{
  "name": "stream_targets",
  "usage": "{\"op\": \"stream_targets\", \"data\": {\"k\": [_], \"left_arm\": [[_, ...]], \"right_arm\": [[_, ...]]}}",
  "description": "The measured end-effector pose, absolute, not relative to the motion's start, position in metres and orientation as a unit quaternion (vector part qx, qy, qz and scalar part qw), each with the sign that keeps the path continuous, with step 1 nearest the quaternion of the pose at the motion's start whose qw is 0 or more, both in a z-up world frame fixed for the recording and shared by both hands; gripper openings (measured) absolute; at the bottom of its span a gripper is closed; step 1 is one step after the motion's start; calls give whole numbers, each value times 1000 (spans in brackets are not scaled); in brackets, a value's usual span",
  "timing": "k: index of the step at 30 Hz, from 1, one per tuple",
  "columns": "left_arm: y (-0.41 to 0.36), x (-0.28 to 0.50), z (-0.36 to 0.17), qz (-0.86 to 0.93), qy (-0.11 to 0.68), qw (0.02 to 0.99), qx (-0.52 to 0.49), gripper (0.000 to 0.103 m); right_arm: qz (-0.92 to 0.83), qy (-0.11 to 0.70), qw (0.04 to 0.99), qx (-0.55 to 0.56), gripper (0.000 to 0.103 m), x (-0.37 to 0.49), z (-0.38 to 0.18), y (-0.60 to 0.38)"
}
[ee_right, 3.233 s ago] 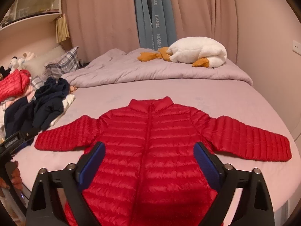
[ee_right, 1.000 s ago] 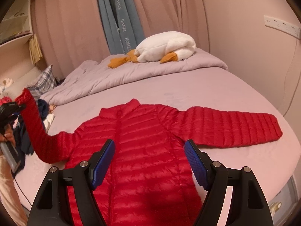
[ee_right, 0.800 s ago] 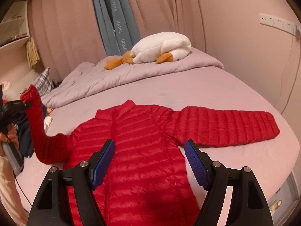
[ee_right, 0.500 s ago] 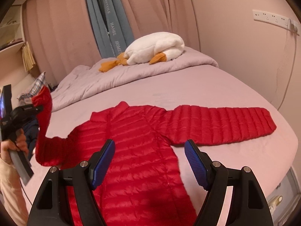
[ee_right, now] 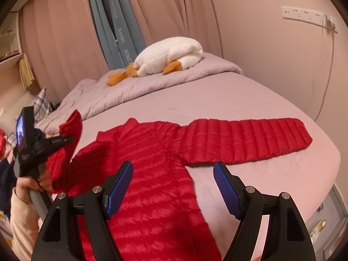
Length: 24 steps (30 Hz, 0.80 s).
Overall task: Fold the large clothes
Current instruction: 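Lift the sleeve with the left tool, lay it across the jacket body, open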
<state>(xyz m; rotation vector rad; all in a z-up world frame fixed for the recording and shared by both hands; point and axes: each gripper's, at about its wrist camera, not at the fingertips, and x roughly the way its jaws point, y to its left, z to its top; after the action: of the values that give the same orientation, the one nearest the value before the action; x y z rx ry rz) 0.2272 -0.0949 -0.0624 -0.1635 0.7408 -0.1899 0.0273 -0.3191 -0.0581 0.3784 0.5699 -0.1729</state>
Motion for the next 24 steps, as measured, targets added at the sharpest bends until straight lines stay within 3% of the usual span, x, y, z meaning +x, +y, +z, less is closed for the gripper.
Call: {"op": "stream_targets", "data": {"k": [24], "left_arm": [[-156, 238, -166, -103, 476, 873, -28, 9]], "right_arm": [[-109, 291, 930, 198, 77, 16, -76, -338]]}}
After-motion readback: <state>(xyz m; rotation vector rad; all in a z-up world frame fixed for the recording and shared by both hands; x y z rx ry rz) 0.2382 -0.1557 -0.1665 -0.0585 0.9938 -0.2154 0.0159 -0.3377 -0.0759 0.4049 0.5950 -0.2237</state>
